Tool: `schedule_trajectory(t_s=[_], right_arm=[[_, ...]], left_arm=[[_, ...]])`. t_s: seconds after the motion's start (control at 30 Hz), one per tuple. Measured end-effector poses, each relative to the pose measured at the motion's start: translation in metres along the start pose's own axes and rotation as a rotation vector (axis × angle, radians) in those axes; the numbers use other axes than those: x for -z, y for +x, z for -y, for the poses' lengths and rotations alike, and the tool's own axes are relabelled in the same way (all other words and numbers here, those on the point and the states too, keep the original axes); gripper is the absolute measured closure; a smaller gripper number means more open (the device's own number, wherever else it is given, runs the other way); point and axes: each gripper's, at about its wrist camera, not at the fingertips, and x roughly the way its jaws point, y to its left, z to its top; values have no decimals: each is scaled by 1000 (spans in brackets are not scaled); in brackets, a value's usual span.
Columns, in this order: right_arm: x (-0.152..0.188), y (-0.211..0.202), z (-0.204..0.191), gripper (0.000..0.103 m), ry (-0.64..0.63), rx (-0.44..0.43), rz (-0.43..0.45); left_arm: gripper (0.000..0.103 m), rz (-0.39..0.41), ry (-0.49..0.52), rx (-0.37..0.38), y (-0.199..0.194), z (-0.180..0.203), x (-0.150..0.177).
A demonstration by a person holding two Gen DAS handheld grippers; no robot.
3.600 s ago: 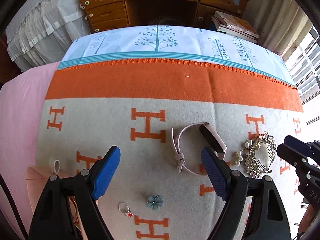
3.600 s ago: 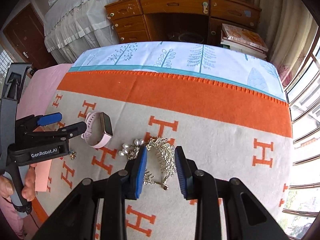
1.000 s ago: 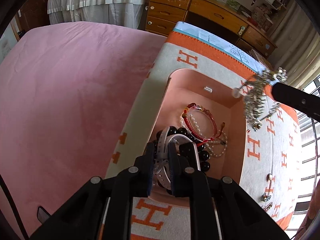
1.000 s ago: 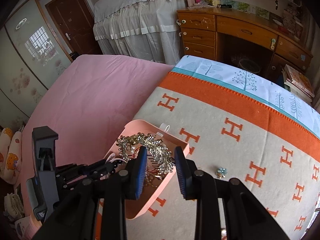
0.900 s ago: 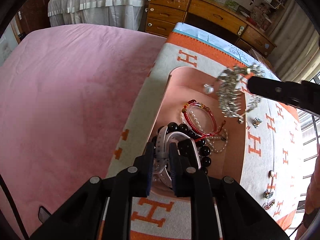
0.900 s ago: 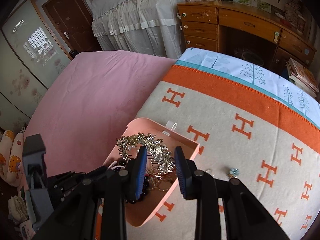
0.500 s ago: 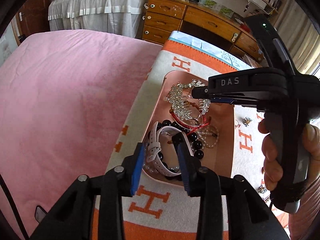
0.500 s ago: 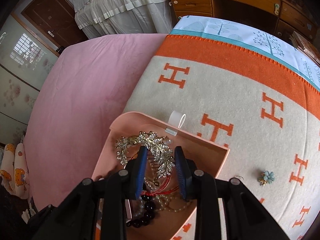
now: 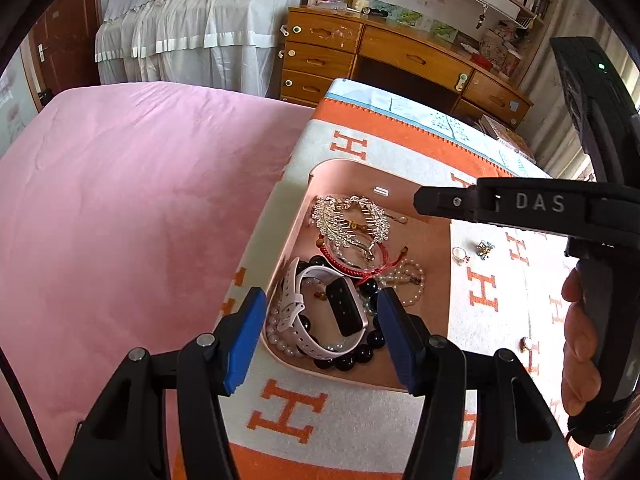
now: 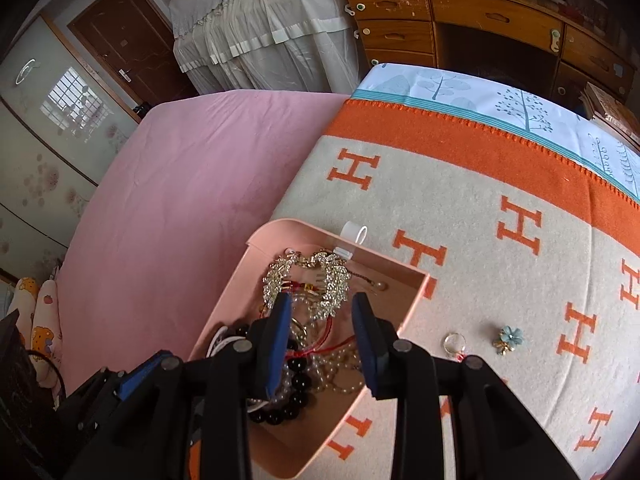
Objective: Organize jewelry
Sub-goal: 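Place smartwatch in pink box with left tool while right tool places hair comb, then open both tools and move them from the box toward the remaining brooches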
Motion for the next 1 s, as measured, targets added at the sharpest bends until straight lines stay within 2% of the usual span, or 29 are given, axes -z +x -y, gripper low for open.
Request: schedule_trajectory(t_s=[0.3,0.47,0.7,0.77,0.87,1.0], right_arm=[[36,-53,27,71,12,-20,42],[59,-92,44,71,-3,23,101],[93,-146,71,71,21,97,196],[106,-156,78,71,25,113,209],[125,-161,87,71,11,134,205],[155,-156,99,71,-56,165,157]], left_arm=[[45,5,25,7,-10,12,10],[45,21,42,-15,-18,16,14],[45,48,104,-1,-32,34,21],[41,54,131,3,-35,43,22],[39,52,163,17,-37,57,26],[39,40,206,33,-35,78,34]])
